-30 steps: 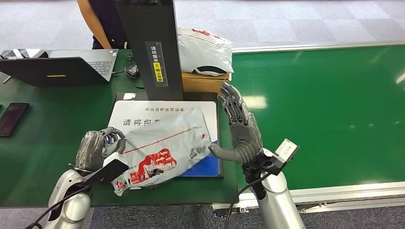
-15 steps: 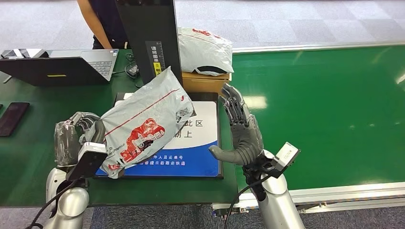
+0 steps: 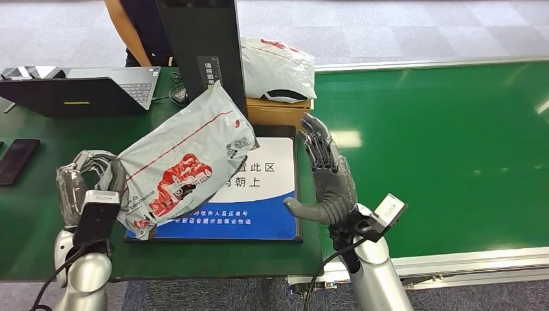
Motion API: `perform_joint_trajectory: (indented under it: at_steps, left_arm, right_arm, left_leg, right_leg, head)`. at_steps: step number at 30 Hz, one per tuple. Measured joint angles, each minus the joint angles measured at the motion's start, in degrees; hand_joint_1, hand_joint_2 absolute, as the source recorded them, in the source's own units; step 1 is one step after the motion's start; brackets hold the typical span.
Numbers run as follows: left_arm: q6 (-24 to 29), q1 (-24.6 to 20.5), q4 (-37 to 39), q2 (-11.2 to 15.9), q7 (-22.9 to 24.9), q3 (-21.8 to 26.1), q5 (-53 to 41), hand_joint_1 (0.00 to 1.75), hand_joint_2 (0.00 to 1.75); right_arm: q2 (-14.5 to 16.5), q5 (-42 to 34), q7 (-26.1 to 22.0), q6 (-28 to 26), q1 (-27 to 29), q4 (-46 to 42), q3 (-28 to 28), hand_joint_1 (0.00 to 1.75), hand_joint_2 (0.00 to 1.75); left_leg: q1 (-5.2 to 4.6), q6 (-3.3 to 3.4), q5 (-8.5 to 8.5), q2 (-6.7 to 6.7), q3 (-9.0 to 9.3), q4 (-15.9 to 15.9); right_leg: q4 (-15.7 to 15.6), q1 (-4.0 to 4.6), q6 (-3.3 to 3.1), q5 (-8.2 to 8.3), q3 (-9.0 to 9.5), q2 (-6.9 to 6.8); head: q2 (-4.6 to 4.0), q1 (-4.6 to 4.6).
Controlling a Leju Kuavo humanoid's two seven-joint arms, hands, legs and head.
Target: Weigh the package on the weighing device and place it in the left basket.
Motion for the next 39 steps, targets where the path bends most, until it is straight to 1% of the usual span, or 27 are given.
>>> perform_joint_trajectory:
  at_steps: [7, 13, 17, 21, 30, 34, 39]
  left_arm:
    - [4.3, -0.2, -1.1, -1.0, -6.2, 6.4, 13.2, 1.75, 1.75]
    - [10.6, -1.6, -1.2, -2.4, -8.1, 13.3, 19.1, 1.75, 1.75]
    - [14.0, -2.6, -0.7, -3.0, -8.9, 16.9, 20.2, 1.75, 1.75]
    - [17.7, -4.8, 1.3, -3.2, -9.4, 19.8, 19.4, 1.75, 1.75]
    - [19.7, -8.3, 8.4, -3.0, -10.0, 24.0, 19.7, 1.75, 1.75]
    - [20.1, -10.2, 13.8, -2.2, -11.1, 25.4, 18.7, 0.00, 1.75]
    - [20.3, -12.7, 20.2, -1.1, -9.8, 25.9, 15.3, 0.00, 1.75]
  right_arm:
    - [0.0, 0.0, -0.3, -1.2, 0.0, 0.6, 0.0, 0.00, 1.75]
    - [0.0, 0.0, -0.4, -2.1, 0.0, 0.9, 0.1, 0.00, 1.75]
    - [0.0, 0.0, -0.5, -2.6, 0.0, 1.2, 0.2, 0.00, 1.75]
    - [0.0, 0.0, -0.7, -2.9, -0.1, 1.7, 0.8, 0.00, 1.75]
    - [0.0, 0.0, -1.1, -3.1, -0.2, 2.5, 1.5, 0.00, 1.75]
    - [0.0, 0.0, -1.2, -3.9, -0.2, 2.6, 1.8, 0.00, 1.75]
    - [0.0, 0.1, -1.3, -4.5, -0.2, 2.6, 1.9, 0.00, 1.75]
  left_leg:
    - [0.01, 0.00, 0.00, 0.00, -0.01, 0.0]
    - [0.01, 0.00, 0.00, 0.00, 0.00, 0.0]
    - [0.01, 0.00, 0.00, 0.00, -0.01, 0.0]
    - [0.01, 0.00, 0.00, 0.00, 0.00, 0.0]
    - [0.01, 0.00, 0.00, 0.00, -0.01, 0.0]
    - [0.01, 0.00, 0.00, 0.00, 0.00, 0.0]
    - [0.01, -0.01, 0.01, 0.00, 0.00, 0.0]
  right_leg:
    - [0.0, 0.00, 0.00, -0.01, 0.00, 0.00]
    - [0.0, 0.00, 0.00, -0.01, 0.00, 0.00]
    - [0.0, 0.01, 0.00, -0.01, 0.00, 0.00]
    - [0.0, 0.01, 0.00, 0.00, 0.00, 0.00]
    - [0.0, 0.00, 0.00, 0.00, 0.01, -0.01]
    - [0.0, 0.01, 0.00, 0.00, 0.00, -0.01]
    - [0.0, 0.01, -0.01, 0.00, 0.01, 0.00]
  head:
    - [0.00, -0.01]
    - [0.00, -0.02]
    - [0.00, -0.01]
    - [0.00, -0.01]
    - [0.00, 0.00]
    - [0.00, -0.01]
    - [0.00, -0.01]
